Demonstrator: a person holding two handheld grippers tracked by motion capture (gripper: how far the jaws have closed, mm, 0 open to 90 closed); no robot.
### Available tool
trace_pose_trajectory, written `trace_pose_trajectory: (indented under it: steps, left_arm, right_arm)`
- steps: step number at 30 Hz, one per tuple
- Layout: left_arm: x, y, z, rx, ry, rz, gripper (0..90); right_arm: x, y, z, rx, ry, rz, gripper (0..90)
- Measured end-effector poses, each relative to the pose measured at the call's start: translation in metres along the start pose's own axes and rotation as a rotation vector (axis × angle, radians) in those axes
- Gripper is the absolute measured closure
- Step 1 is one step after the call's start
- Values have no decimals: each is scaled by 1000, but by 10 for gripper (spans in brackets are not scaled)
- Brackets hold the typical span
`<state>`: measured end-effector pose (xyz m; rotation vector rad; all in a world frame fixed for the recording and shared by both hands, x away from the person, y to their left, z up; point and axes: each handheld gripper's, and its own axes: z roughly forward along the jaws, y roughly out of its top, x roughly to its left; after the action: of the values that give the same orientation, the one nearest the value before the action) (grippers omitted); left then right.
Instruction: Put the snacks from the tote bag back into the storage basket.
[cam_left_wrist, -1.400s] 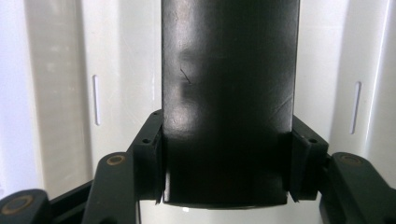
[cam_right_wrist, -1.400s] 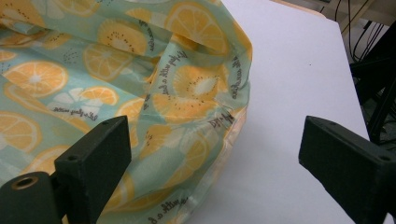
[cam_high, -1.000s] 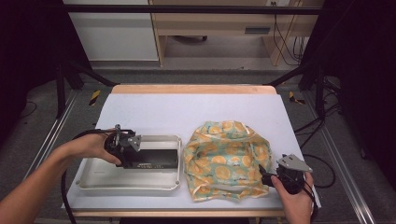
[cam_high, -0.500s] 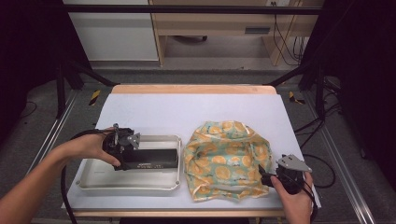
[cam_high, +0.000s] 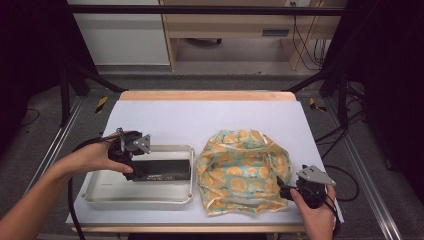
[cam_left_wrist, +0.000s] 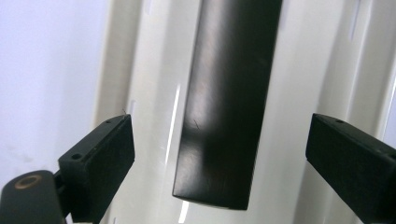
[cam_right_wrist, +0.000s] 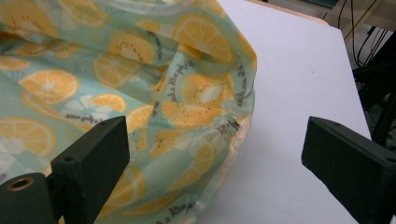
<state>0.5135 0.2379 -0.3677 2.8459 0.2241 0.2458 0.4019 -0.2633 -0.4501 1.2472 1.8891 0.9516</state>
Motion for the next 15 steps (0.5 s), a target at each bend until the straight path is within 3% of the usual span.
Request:
trace_pose_trajectory:
  steps: [4,11,15]
  left_arm:
    - [-3,2,-10,-75,41,-92,78]
    - [-7,0,-22,-207,126,-205,74]
    - [-3,-8,-24,-272,197,-291,73]
  right_arm:
    - [-2,6,-6,-22,7,4,78]
    - [-8,24,-7,-32,13,-6,77]
    - [-10,33,-1,-42,21,12,76]
